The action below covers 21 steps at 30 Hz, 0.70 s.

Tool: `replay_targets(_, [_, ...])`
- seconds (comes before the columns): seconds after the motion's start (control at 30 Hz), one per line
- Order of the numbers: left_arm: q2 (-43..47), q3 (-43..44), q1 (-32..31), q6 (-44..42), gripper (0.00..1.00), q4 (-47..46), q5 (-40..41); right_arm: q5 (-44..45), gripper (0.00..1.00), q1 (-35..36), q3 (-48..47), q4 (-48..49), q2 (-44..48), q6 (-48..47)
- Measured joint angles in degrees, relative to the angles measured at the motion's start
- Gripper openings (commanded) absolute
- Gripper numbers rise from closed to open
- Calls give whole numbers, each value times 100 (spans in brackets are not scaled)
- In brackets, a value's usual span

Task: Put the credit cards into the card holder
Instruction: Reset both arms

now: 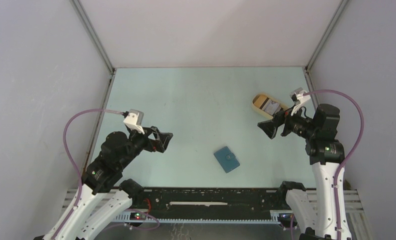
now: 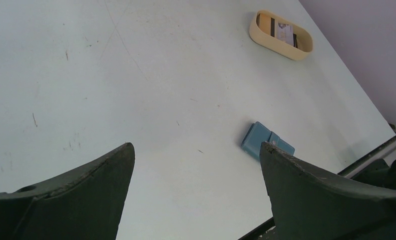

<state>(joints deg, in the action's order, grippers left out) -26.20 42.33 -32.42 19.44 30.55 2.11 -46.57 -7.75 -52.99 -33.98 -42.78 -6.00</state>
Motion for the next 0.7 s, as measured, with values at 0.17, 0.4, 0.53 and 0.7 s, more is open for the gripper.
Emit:
replay_targets(0.17, [0,0,0,0,100,2,-7,0,100,0,0,7,0,2])
replay_targets(0.4, [0,0,0,0,100,2,-85,0,100,0,0,17,0,13])
replay_targets(0.53, [0,0,0,0,100,2,-87,0,100,0,0,20,0,17])
replay_targets(0.7, [0,0,0,0,100,2,-87,2,100,0,0,35,-2,17])
